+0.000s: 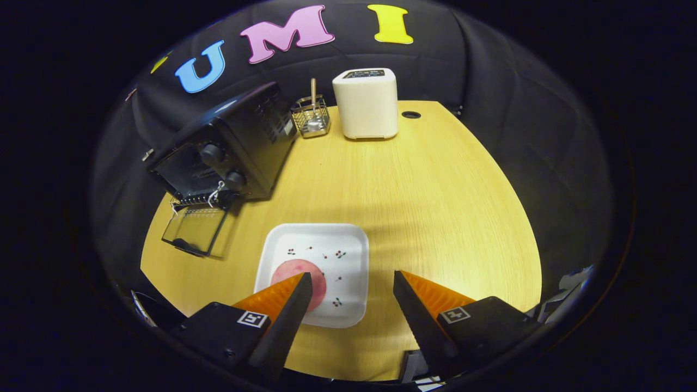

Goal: Open the toaster oven, put the food inside, and close the toaster oven door.

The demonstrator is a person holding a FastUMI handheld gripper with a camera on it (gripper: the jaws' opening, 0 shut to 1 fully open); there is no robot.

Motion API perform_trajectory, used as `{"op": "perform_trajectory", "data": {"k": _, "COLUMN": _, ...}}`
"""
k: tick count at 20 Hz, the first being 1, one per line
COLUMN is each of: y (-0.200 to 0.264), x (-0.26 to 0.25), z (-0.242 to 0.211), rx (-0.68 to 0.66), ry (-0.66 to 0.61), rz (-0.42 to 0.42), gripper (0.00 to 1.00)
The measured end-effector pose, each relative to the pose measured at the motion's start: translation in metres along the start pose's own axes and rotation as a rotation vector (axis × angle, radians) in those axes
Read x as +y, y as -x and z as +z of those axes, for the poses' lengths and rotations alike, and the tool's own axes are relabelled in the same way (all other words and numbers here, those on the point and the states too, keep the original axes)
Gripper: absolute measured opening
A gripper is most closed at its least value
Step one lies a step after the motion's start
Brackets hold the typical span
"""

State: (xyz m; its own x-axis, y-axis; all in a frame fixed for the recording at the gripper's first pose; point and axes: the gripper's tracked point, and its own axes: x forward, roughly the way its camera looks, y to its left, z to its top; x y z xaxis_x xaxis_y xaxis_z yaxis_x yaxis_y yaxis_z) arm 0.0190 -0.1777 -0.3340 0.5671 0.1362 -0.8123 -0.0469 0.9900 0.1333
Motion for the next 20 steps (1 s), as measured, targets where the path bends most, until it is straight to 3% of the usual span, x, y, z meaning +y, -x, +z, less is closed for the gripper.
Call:
{"op": "perform_trajectory", "data": {"k": 6, "y": -0.028, "x": -0.013, "z": -0.019, "rx": 0.086, "ry": 0.007, "rz": -0.013, "gripper": 0.97}}
{"op": "perform_trajectory", "data": {"k": 8, "y": -0.032, "x": -0.013, "z": -0.024, "rx": 0.11, "ry": 0.001, "rz": -0.014, "gripper": 0.89}}
{"op": "perform_trajectory", "data": {"k": 10, "y": -0.035, "x": -0.013, "z": -0.023, "rx": 0.107, "ry": 0.003, "rz": -0.017, "gripper": 0.75}}
{"op": "perform_trajectory", "data": {"k": 11, "y": -0.036, "x": -0.009, "z": -0.023, "rx": 0.1, "ry": 0.006, "rz": -0.018, "gripper": 0.61}}
{"op": "perform_trajectory", "data": {"k": 13, "y": -0.038, "x": -0.013, "z": -0.023, "rx": 0.11, "ry": 0.025, "rz": -0.038, "gripper": 0.56}}
{"op": "perform_trajectory", "data": {"k": 15, "y": -0.038, "x": -0.013, "z": -0.023, "rx": 0.12, "ry": 0.007, "rz": -0.044, "gripper": 0.3}}
{"op": "perform_trajectory", "data": {"k": 16, "y": -0.041, "x": -0.012, "z": -0.024, "rx": 0.126, "ry": -0.009, "rz": -0.03, "gripper": 0.29}}
{"op": "perform_trajectory", "data": {"k": 18, "y": -0.039, "x": -0.009, "z": -0.025, "rx": 0.143, "ry": -0.048, "rz": -0.018, "gripper": 0.14}}
{"op": "perform_trajectory", "data": {"k": 20, "y": -0.04, "x": -0.004, "z": -0.025, "rx": 0.152, "ry": -0.08, "rz": 0.032, "gripper": 0.11}}
